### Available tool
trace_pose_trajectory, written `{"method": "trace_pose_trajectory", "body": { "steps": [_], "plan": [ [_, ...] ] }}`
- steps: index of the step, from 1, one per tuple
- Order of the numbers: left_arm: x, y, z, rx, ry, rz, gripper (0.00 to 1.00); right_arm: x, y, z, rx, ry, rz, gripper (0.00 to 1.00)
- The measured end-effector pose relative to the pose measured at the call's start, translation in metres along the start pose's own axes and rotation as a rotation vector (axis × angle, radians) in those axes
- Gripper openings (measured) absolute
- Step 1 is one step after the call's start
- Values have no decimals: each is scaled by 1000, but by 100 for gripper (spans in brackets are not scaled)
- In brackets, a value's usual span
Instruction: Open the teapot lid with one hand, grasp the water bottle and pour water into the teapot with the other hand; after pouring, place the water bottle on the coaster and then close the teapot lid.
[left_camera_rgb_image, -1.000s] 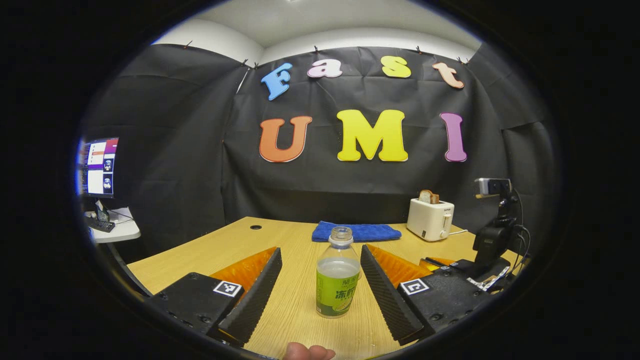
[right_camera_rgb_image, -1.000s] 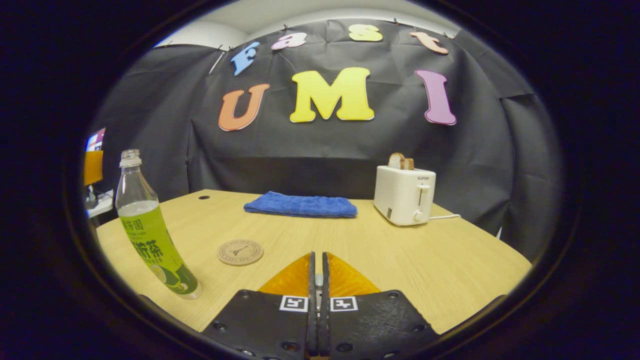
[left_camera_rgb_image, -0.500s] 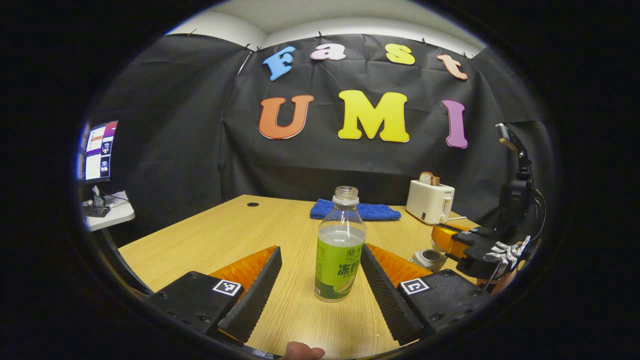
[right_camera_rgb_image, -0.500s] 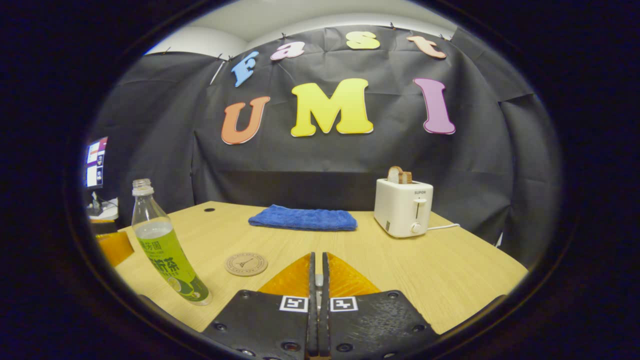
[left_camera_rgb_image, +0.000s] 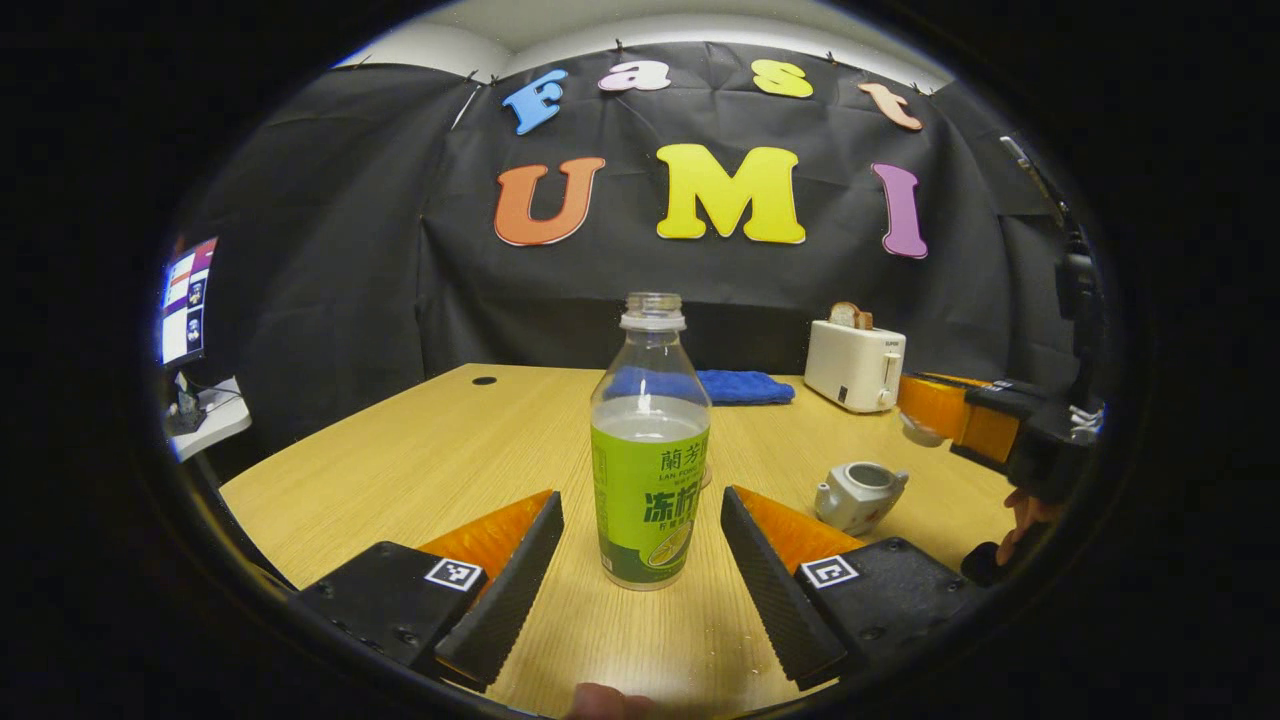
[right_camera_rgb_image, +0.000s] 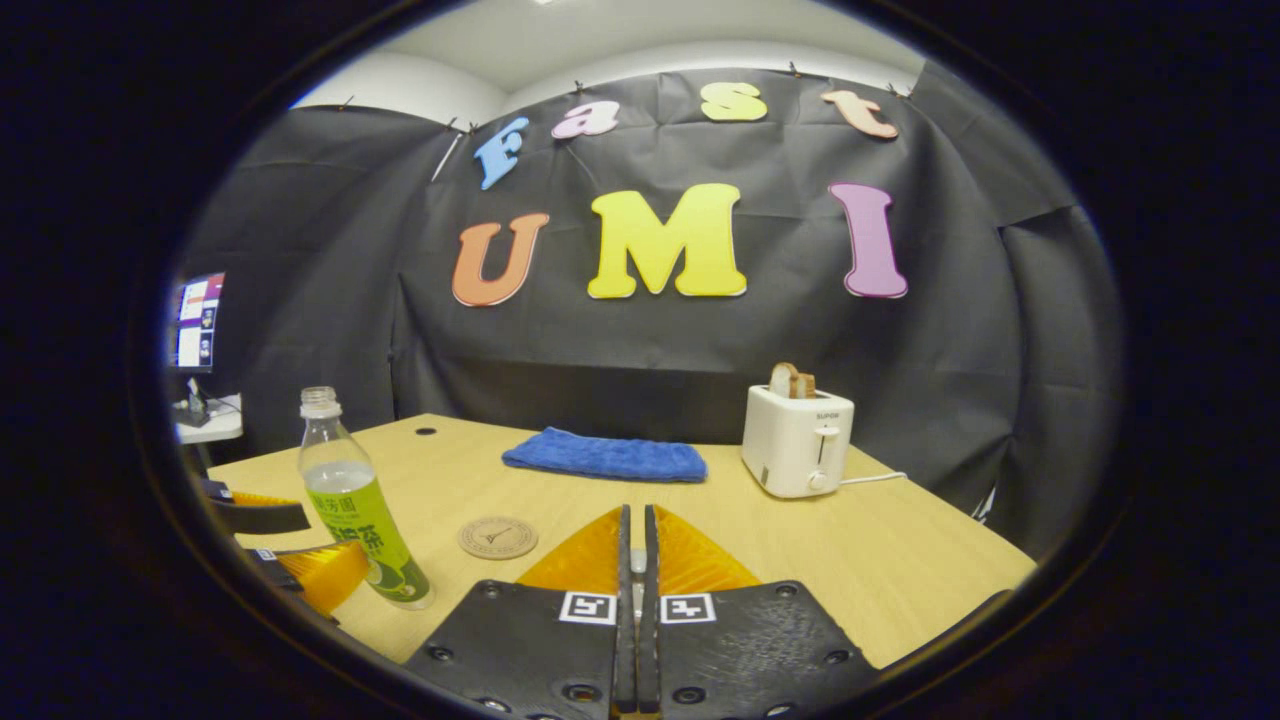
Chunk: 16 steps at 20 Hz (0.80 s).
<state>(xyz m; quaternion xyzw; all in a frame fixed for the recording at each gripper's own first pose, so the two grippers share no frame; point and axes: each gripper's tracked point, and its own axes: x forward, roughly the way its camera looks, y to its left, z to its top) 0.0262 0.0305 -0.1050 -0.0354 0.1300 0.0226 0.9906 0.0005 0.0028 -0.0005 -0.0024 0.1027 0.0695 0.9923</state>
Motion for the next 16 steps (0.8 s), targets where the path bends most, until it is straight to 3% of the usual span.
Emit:
{"method": "trace_pose_trajectory", "body": {
  "steps": [10, 13, 16],
  "plan": [
    [24, 0, -23, 25, 54, 19, 98, -5, -11, -1, -2, 3, -8, 1],
    [26, 1, -22, 37, 53, 28, 85, -6, -13, -2, -4, 6, -6, 1],
    [29, 3, -22, 66, 62, 36, 78, -8, -19, -1, -3, 5, -7, 1]
  ]
}}
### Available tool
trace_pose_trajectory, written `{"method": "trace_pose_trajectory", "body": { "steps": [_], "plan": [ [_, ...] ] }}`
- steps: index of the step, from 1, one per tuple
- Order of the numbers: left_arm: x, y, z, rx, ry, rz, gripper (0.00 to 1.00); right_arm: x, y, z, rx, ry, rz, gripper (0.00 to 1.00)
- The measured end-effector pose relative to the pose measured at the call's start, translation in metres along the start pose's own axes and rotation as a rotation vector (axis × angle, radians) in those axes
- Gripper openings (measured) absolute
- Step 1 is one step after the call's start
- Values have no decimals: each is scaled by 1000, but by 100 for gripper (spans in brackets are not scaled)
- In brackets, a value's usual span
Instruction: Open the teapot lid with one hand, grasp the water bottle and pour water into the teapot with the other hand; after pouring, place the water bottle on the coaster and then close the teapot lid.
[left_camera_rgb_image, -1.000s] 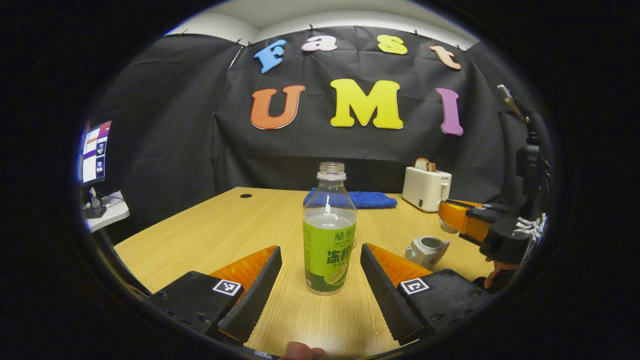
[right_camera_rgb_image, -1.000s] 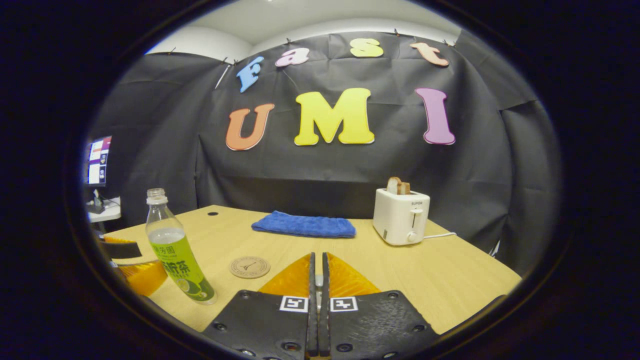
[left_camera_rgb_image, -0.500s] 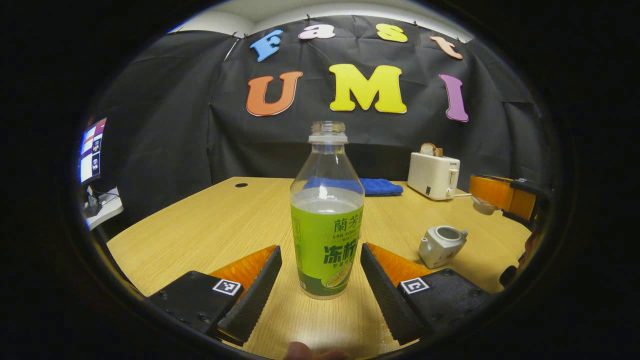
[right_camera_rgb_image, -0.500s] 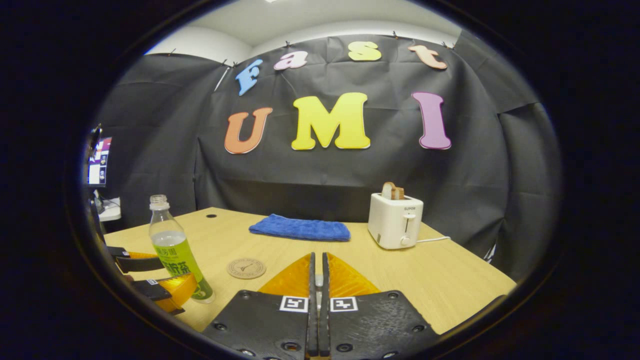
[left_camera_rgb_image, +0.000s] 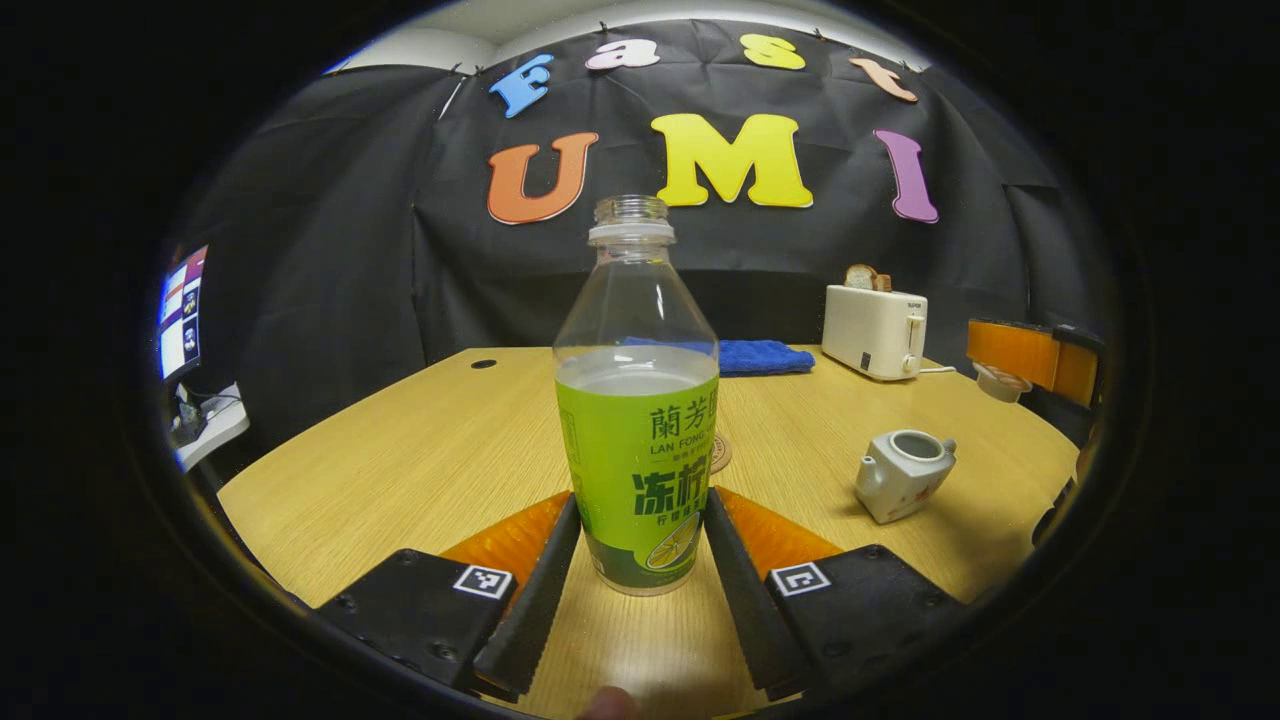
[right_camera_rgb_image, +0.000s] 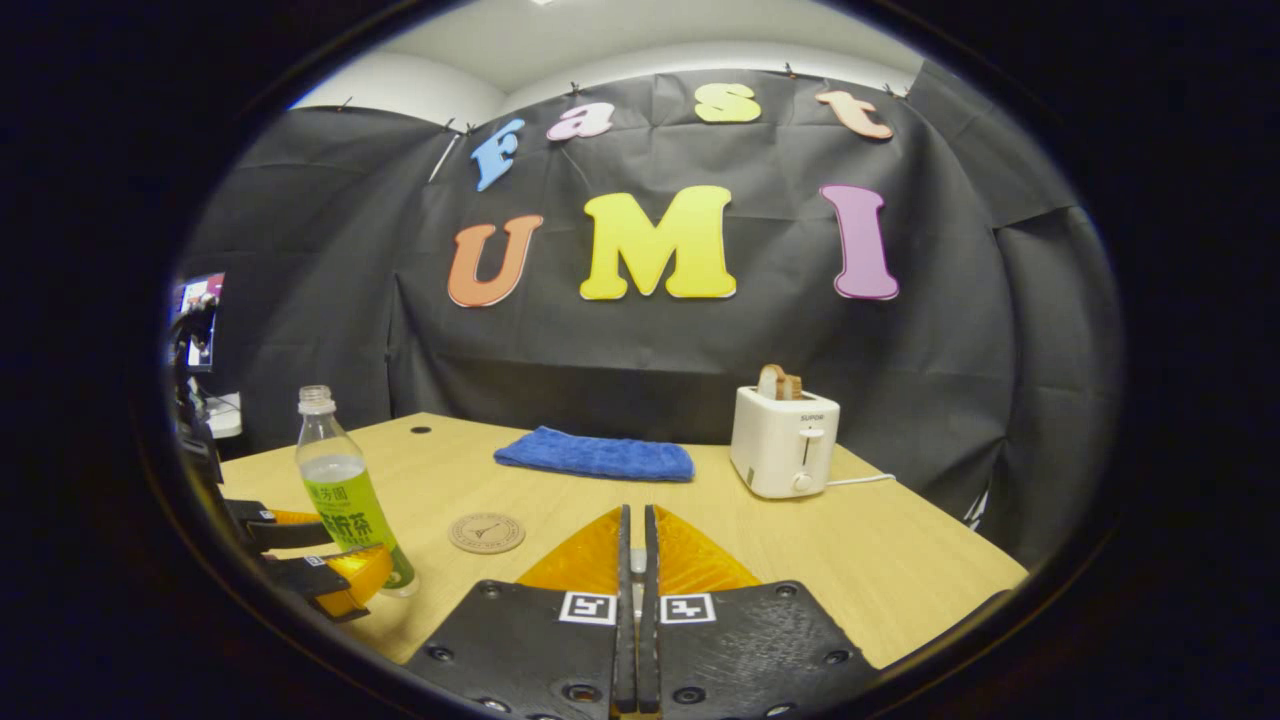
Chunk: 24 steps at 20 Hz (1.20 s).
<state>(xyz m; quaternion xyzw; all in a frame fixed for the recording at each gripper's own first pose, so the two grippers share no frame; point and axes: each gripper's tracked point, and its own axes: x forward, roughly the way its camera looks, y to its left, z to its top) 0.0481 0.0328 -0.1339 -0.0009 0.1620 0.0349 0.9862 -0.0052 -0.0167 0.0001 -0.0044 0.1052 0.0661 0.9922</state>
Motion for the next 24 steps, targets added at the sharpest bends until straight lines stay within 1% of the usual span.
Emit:
{"method": "trace_pose_trajectory", "body": {
  "steps": [2, 4, 6, 9, 12, 14, 20, 24],
  "plan": [
    [-1, 8, 2, 39, 21, 30, 77, -2, -6, 0, 4, -1, -1, 1],
    [-2, 11, 8, 88, 21, 44, 76, -3, -13, 1, 8, -4, -4, 1],
    [-4, 17, 16, 162, 20, 70, 75, -5, -21, 2, 9, -4, -6, 1],
    [-9, 23, 30, 307, 7, 104, 75, -8, -32, -1, 9, 1, -5, 1],
    [-11, 35, 41, 486, 1, 160, 74, -10, -41, -1, 14, 5, -2, 1],
    [-12, 40, 43, 593, 7, 182, 74, -12, -47, -4, 19, 10, -4, 1],
    [-10, 32, 57, 872, 12, 200, 74, -17, -61, -11, 25, 23, -2, 1],
    [-7, 21, 55, 1046, 48, 176, 74, -20, -70, -12, 29, 18, -5, 1]
  ]
}}
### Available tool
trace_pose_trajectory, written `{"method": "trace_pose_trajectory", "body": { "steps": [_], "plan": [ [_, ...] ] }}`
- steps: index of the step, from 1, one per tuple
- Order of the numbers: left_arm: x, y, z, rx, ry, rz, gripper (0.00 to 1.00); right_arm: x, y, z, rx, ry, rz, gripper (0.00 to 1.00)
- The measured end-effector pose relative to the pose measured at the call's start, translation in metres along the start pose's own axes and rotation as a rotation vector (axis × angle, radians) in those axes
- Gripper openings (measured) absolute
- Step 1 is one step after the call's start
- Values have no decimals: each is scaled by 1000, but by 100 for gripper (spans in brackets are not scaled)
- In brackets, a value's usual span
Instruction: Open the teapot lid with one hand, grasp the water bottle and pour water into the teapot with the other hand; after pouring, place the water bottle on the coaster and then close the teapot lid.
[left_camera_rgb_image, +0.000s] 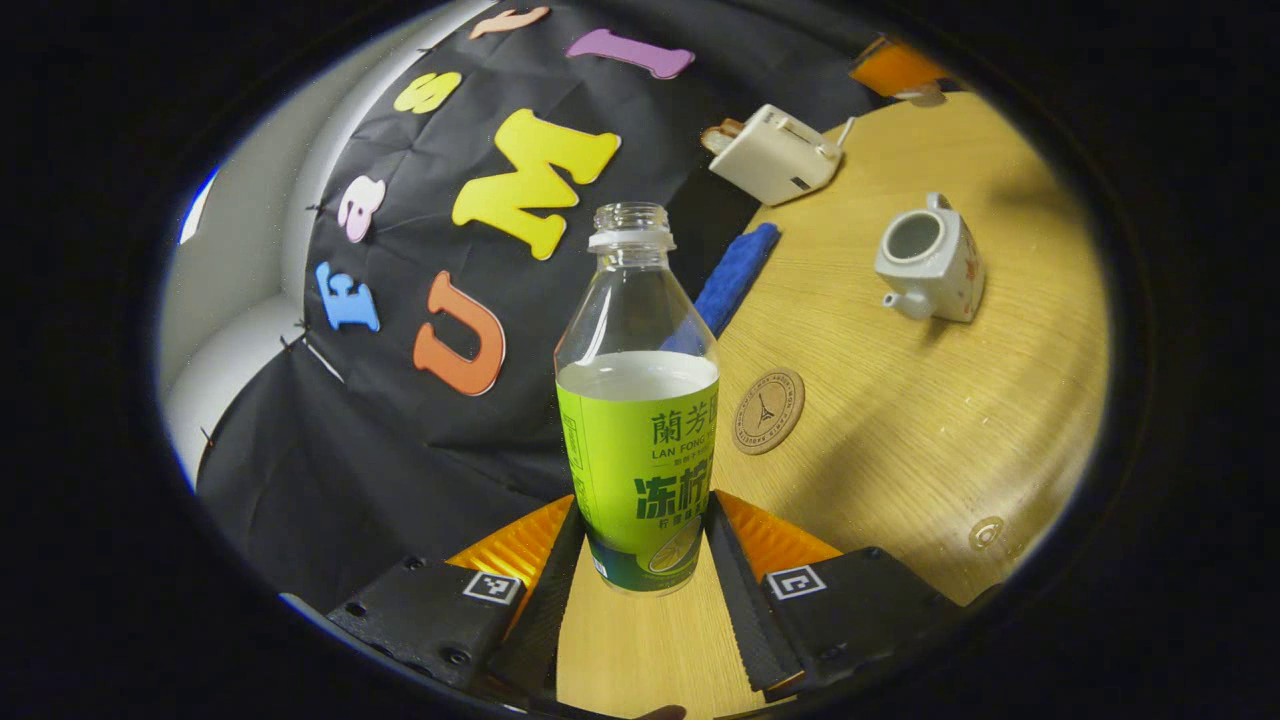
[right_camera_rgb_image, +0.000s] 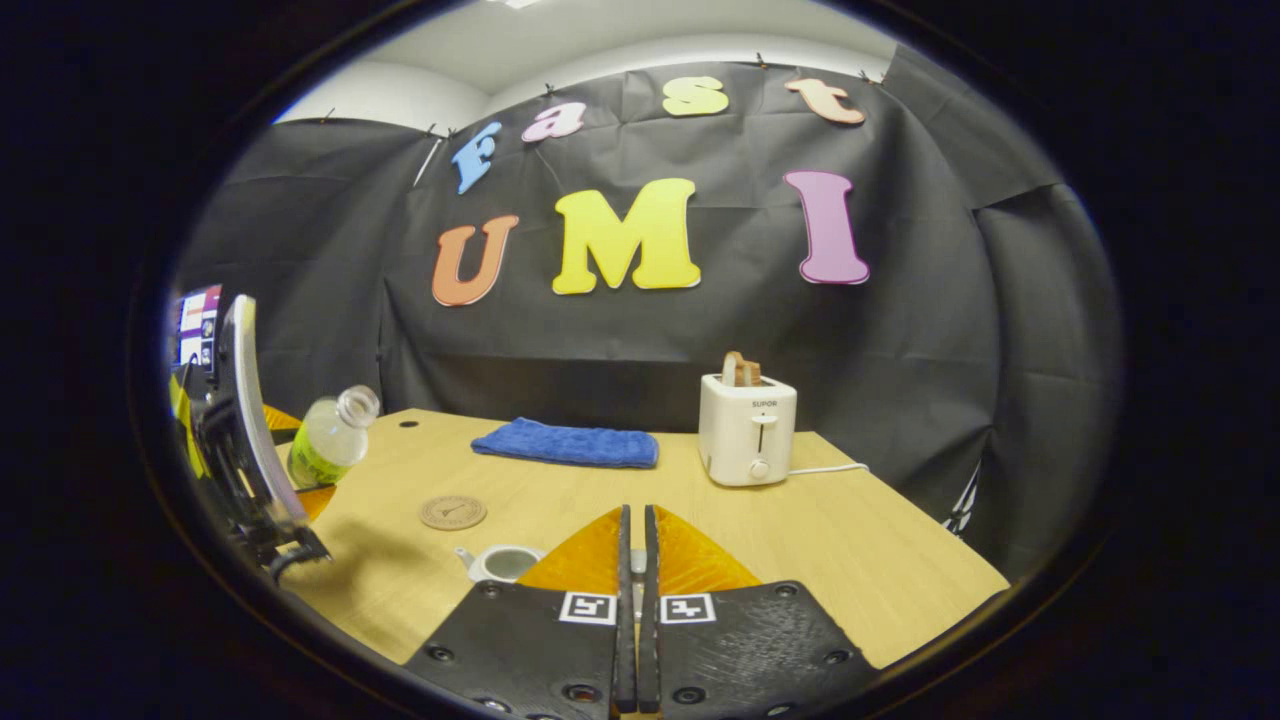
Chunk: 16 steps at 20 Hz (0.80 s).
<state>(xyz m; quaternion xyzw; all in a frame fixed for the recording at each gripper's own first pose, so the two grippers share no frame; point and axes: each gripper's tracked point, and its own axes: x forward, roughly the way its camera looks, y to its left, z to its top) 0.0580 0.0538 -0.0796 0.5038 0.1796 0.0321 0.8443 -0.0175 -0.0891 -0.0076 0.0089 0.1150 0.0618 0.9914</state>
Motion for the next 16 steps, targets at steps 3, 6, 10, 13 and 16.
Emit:
{"method": "trace_pose_trajectory", "body": {
  "steps": [3, 6, 10, 13, 16],
  "plan": [
    [5, -6, 7, 92, 3, -9, 74, -3, -5, -3, 4, 6, 1, 1],
    [5, -7, 16, 207, -12, -7, 74, -6, -12, -1, 1, 2, -5, 1],
    [10, -13, 24, 329, -12, -18, 74, -8, -20, -1, 1, -3, -9, 1],
    [12, -18, 30, 396, -12, -26, 74, -8, -21, -4, -2, 2, -4, 1],
    [18, -19, 42, 475, -21, -17, 74, -8, -23, -6, 0, 6, 1, 1]
  ]
}}
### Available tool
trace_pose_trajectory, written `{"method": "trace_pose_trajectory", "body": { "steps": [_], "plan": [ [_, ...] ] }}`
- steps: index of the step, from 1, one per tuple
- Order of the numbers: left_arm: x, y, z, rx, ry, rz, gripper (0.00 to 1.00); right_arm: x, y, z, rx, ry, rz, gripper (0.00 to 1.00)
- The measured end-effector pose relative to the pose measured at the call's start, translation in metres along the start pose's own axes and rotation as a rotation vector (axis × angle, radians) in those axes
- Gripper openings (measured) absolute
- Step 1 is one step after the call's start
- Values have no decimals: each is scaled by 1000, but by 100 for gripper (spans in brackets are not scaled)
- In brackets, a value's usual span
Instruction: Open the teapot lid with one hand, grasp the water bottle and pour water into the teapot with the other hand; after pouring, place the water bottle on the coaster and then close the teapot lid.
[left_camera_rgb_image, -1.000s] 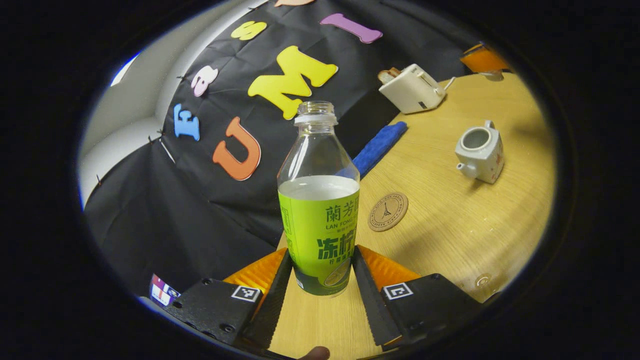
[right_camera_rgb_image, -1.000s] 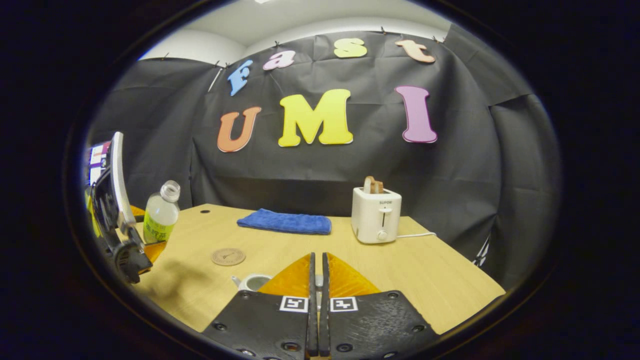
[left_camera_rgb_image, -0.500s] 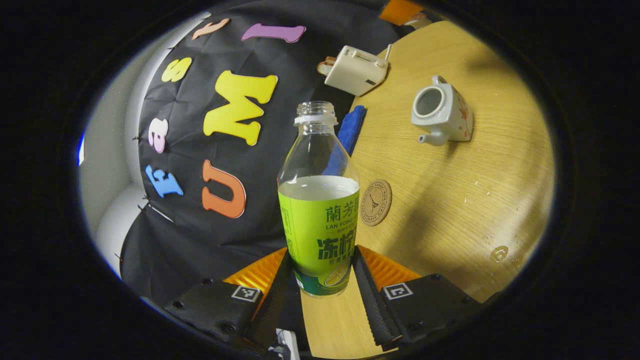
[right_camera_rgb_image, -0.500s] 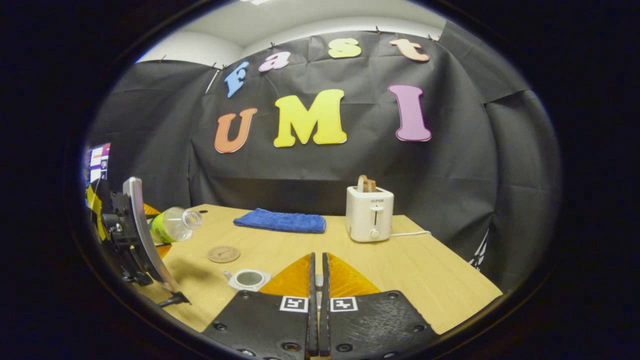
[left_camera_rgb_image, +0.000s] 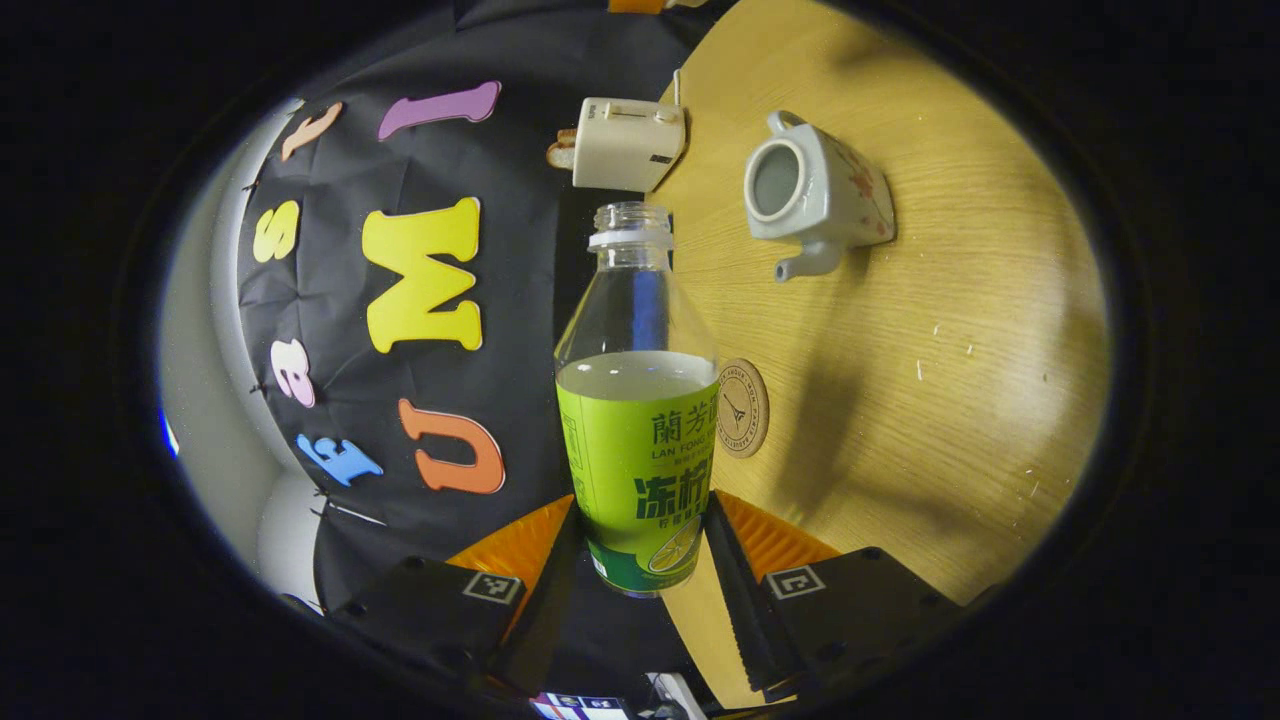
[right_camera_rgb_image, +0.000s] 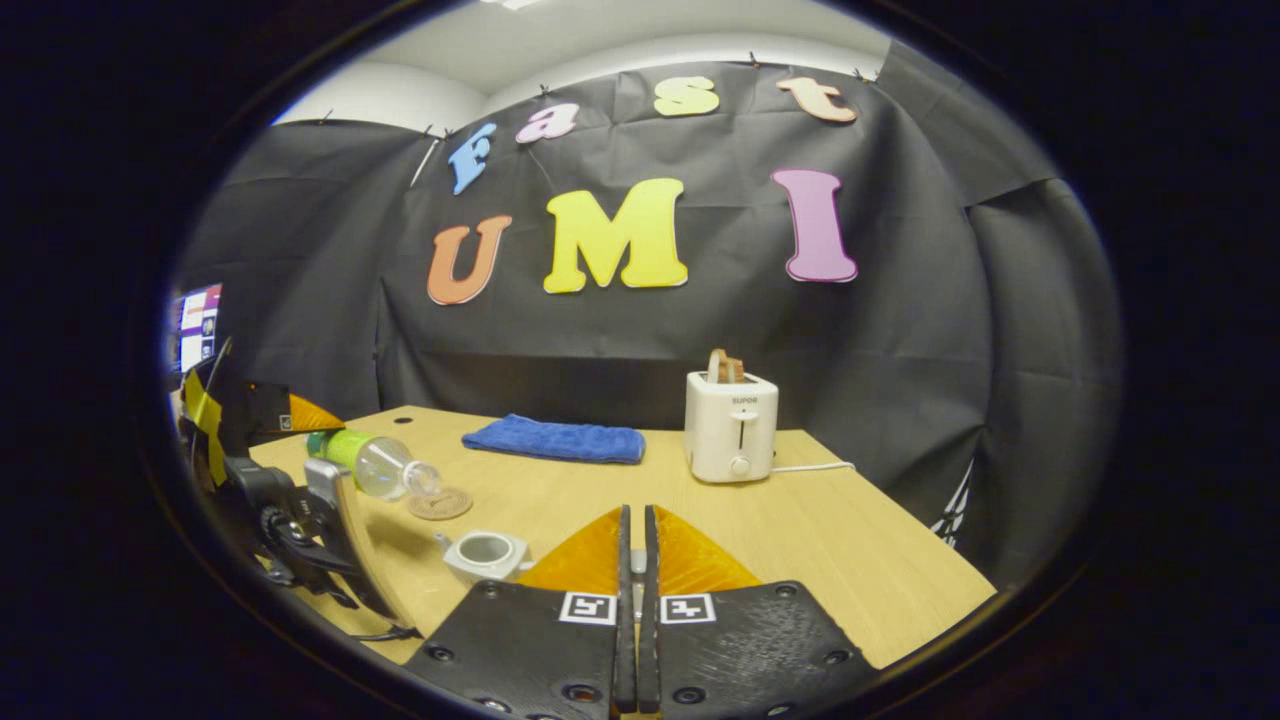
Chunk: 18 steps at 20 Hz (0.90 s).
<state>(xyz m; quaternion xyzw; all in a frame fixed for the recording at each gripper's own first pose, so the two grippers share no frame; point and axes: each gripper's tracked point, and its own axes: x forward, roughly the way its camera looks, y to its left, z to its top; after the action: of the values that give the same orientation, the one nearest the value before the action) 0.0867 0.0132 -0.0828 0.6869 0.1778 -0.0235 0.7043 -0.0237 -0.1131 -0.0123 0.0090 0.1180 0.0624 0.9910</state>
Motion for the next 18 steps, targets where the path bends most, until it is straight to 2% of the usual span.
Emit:
{"method": "trace_pose_trajectory", "body": {
  "steps": [10, 18],
  "plan": [
    [6, 3, 13, 192, 13, 3, 74, 3, -10, -7, 19, 6, -4, 1],
    [2, 15, 22, 313, -4, 52, 74, 0, -12, -9, 16, 7, -1, 1]
  ]
}}
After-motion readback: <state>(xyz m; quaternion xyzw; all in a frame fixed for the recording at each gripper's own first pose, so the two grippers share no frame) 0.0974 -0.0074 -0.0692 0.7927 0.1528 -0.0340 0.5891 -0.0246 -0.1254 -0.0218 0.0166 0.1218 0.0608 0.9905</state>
